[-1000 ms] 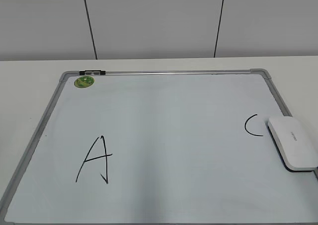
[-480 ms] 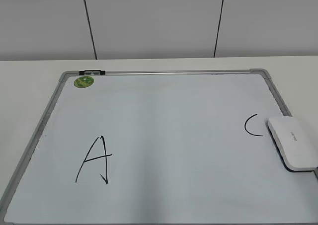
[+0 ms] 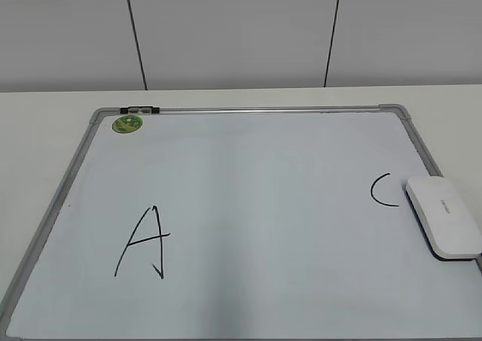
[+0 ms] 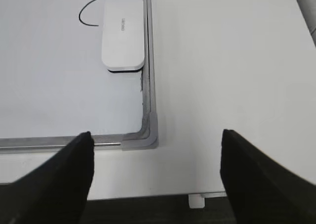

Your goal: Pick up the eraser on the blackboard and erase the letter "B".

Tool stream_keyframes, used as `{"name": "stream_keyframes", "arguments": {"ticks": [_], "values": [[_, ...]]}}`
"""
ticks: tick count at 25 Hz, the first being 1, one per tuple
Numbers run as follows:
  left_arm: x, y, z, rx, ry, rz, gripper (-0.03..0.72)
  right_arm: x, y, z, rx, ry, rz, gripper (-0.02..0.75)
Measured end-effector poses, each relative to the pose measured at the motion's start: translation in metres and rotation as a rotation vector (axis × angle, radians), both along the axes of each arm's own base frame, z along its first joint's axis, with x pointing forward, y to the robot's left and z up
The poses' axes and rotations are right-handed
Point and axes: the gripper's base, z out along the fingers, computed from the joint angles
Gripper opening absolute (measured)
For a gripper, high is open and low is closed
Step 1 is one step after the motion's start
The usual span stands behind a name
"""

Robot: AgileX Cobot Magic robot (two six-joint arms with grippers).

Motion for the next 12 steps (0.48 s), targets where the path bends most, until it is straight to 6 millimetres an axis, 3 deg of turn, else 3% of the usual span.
{"name": "stream_keyframes", "arguments": {"ticks": [6, 12], "values": [[-0.016, 0.001, 0.0, -0.005, -0.093, 0.018, 0.437, -0.014, 0.0, 0.0, 0.003, -0.093, -0.003, 0.591], [-0.018, 0.001, 0.0, -0.004, -0.1, 0.019, 0.437, -0.021, -0.001, 0.0, 0.004, -0.138, -0.003, 0.592]]}}
